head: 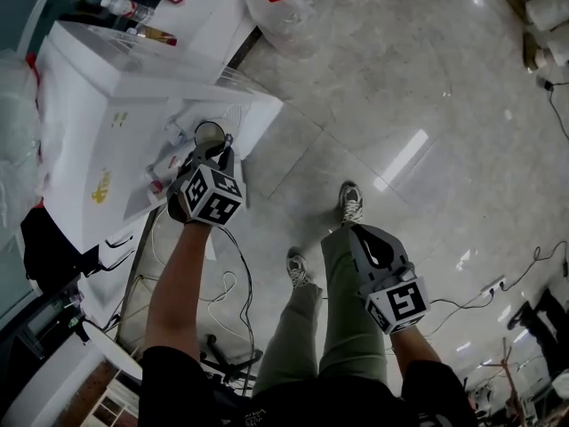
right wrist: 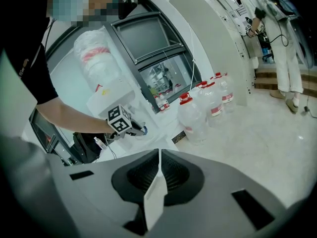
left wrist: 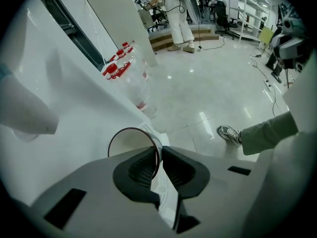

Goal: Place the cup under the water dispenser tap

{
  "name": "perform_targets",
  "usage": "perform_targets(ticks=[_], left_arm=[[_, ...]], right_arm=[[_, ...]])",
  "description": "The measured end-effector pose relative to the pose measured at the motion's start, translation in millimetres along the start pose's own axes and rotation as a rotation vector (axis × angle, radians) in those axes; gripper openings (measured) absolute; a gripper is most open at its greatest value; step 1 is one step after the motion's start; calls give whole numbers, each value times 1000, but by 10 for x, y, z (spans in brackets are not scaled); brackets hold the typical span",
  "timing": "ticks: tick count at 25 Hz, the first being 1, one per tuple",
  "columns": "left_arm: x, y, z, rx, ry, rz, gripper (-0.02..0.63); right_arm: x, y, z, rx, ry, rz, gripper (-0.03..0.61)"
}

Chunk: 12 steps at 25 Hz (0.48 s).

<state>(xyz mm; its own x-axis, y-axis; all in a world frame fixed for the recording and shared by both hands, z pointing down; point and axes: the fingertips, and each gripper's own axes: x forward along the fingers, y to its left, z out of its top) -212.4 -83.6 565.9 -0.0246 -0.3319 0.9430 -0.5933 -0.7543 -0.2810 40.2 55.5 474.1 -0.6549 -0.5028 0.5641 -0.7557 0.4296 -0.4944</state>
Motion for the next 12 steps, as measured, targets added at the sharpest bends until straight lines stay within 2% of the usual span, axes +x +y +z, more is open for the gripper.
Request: perform_targets(ticks=[3,8,12], left_arm=[[8,1,22,29,12,11,50],[24,21,28,47,9,54,61],[-10,64,57,49,-22,115,111]], right_arm=[[32,17,90,3,-77,4,46],[8,29,34,2,-60,9,45],[-41,-9,37,7,-88,-11,46]])
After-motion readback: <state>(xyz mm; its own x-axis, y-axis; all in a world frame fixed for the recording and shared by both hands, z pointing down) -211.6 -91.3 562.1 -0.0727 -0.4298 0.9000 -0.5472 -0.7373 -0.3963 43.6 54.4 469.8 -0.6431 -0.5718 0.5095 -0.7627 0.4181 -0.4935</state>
